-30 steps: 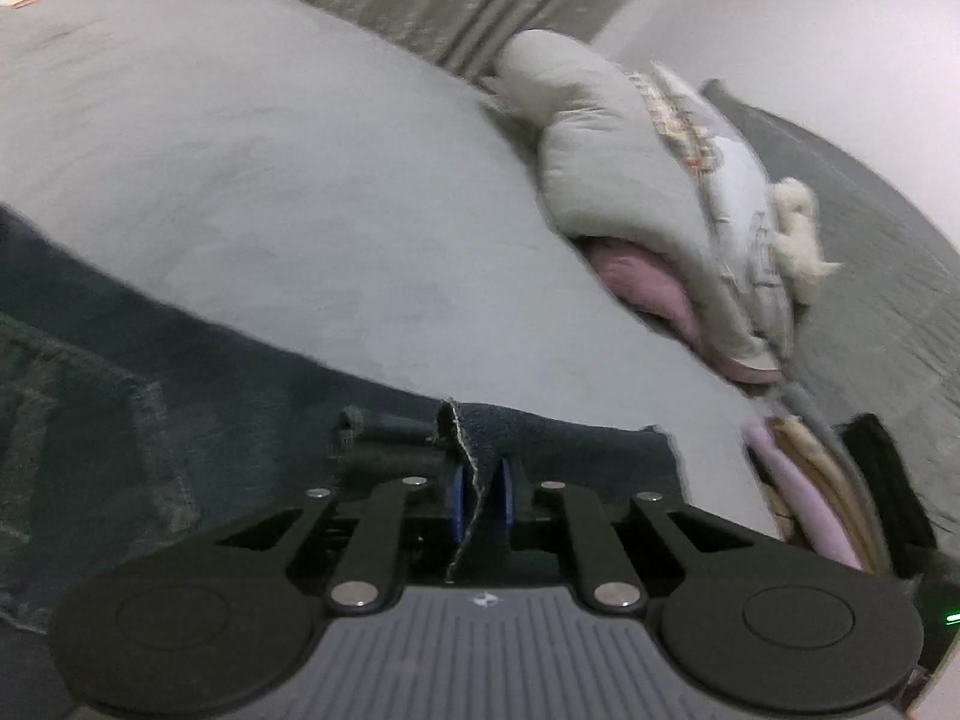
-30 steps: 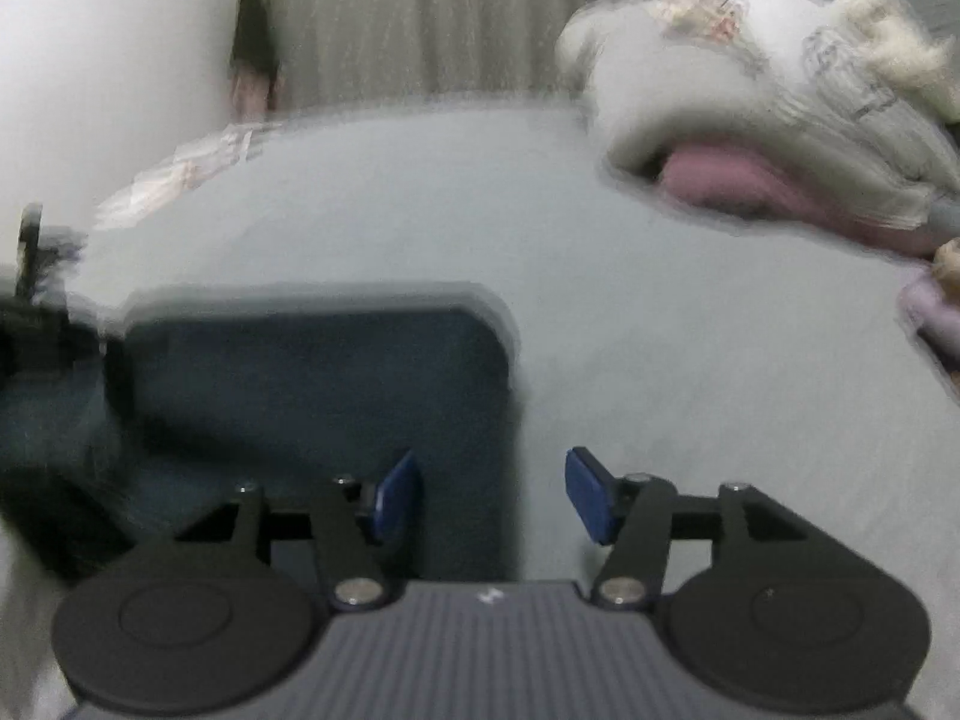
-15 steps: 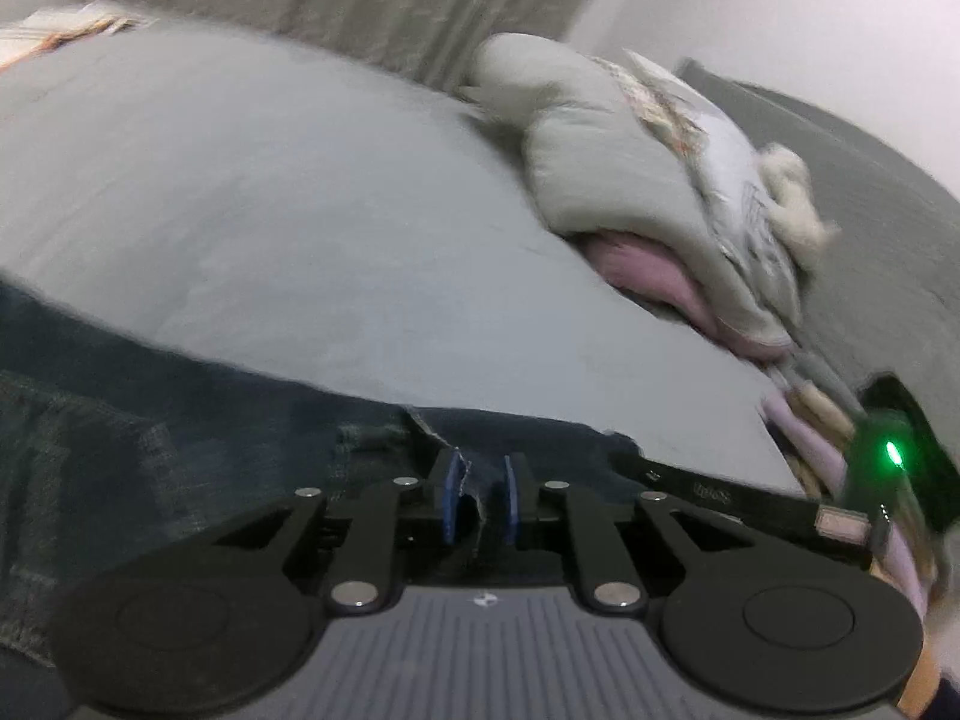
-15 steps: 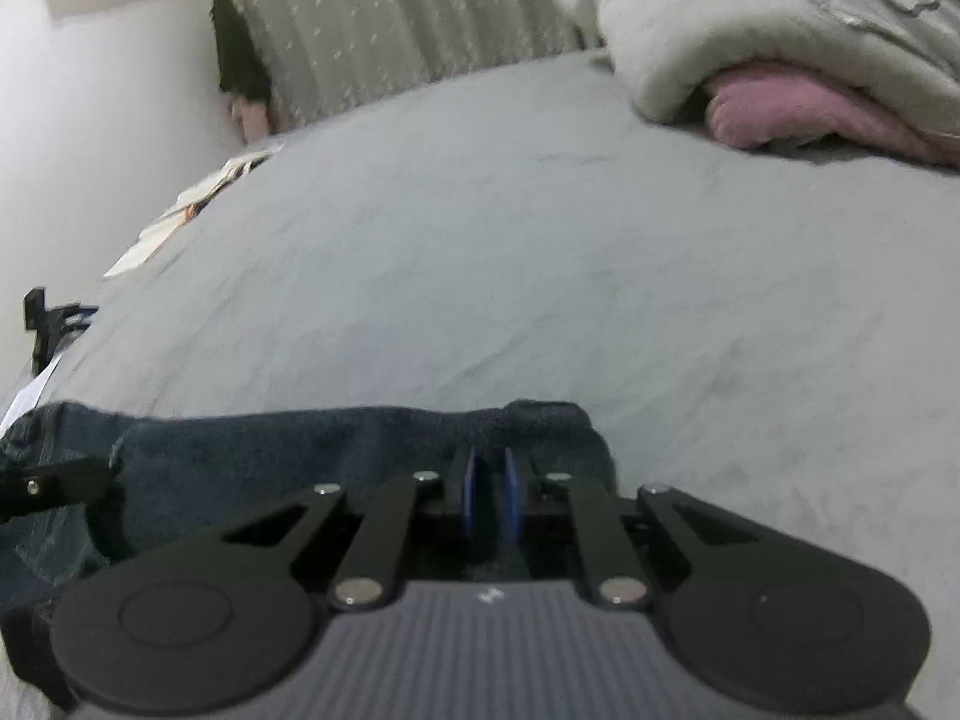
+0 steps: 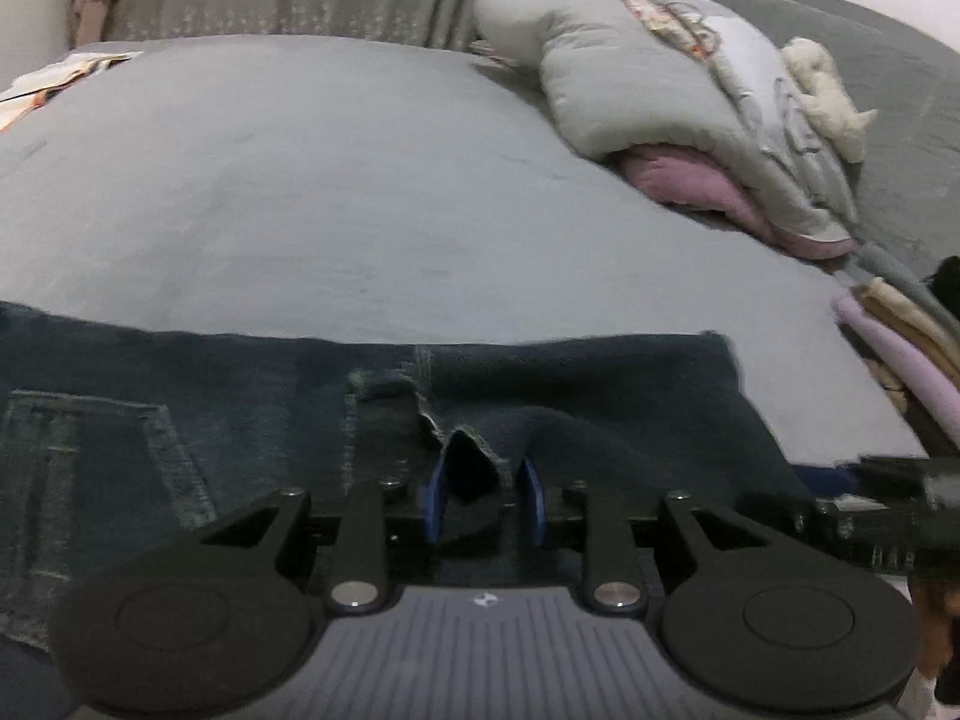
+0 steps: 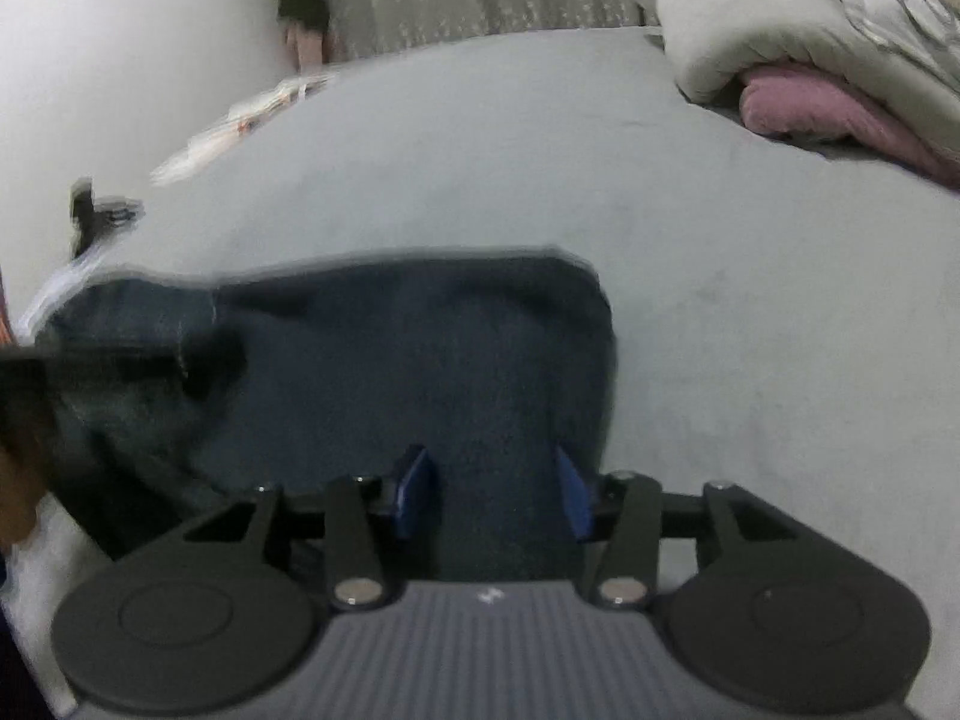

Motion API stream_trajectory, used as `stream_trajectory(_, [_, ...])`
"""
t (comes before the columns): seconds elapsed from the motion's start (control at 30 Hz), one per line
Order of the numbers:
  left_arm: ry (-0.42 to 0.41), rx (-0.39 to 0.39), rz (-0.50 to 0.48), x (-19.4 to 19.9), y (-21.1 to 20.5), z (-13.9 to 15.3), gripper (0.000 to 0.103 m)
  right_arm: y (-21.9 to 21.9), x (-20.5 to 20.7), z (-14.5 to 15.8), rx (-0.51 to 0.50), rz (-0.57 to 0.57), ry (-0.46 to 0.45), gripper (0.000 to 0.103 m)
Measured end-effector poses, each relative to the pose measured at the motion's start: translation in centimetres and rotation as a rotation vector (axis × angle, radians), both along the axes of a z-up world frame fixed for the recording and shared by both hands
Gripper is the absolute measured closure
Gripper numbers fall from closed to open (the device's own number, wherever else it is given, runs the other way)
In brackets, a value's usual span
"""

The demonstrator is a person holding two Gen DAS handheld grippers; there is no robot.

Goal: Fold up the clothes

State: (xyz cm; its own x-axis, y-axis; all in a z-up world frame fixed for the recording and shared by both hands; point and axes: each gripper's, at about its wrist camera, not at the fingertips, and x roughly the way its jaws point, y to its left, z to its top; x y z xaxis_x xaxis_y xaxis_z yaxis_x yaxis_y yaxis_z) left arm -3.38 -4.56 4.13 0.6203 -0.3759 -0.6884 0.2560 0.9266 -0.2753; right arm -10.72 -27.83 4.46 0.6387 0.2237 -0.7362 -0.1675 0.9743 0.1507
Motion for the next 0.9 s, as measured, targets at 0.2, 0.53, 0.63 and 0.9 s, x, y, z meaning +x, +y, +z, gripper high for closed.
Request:
stream_trajectory(0.2, [-0.029, 0.004, 0.038, -0.8, 0.7, 0.7, 0.075, -2.4, -0.7, 1.0, 0.093, -0.008, 0.047, 0.051])
stream_trajectory(0.53, [-0.225, 0.034, 0.064, -2.2, 0.8, 3.0, 0.071, -7.8, -1.1, -2.7, 0.5, -0.225, 0.088, 0.015])
stream_trajectory(0.63, [-0.305, 0.073, 0.007, -2.8, -0.7, 3.5, 0.063, -7.1, -1.4, -3.8, 0.652, -0.191, 0.092, 0.015])
stream_trajectory(0.9, [-0.085, 0.188, 0.014, 0.1, -1.2, -0.2, 0.051, -7.0, -1.8, -5.3, 0.724, -0.322, 0.03, 0.058])
